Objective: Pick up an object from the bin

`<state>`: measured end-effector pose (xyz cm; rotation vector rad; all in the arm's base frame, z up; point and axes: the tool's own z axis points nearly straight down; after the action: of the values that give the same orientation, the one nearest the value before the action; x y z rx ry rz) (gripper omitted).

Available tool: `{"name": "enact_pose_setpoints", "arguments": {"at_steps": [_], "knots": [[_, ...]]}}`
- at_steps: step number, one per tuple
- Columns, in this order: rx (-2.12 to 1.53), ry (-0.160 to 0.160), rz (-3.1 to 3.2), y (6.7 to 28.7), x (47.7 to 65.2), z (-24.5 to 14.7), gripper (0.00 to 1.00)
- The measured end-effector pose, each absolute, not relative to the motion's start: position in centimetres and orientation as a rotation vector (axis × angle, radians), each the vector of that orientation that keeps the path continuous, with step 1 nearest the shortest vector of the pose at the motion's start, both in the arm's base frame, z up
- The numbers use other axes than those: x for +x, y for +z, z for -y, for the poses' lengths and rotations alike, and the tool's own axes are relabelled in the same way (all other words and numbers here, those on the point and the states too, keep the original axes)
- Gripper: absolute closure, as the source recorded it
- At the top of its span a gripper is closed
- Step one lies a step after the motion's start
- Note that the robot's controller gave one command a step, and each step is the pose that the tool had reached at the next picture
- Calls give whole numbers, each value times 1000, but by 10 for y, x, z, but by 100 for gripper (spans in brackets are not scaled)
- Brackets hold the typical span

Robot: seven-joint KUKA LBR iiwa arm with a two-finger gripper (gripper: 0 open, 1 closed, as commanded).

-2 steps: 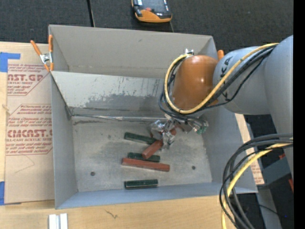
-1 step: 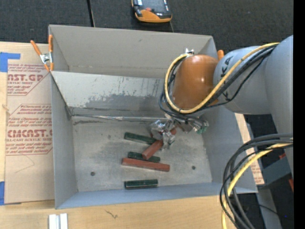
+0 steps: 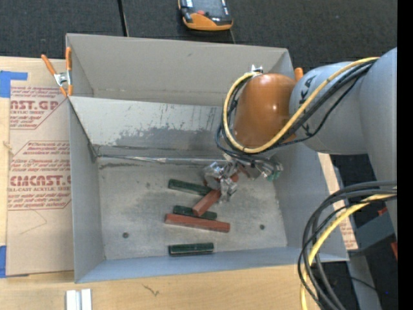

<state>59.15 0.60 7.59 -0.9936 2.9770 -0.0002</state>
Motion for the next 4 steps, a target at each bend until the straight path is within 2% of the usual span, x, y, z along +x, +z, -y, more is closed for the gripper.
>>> {"name": "enact_pose_setpoints", "arguments": {"at_steps": [1,3,4], "knots": [[-996,3,-2983,81,590,-6,100],[-994,1,-2979,119,591,-7,100],[-994,-1,-2976,131,592,-7,100]]}}
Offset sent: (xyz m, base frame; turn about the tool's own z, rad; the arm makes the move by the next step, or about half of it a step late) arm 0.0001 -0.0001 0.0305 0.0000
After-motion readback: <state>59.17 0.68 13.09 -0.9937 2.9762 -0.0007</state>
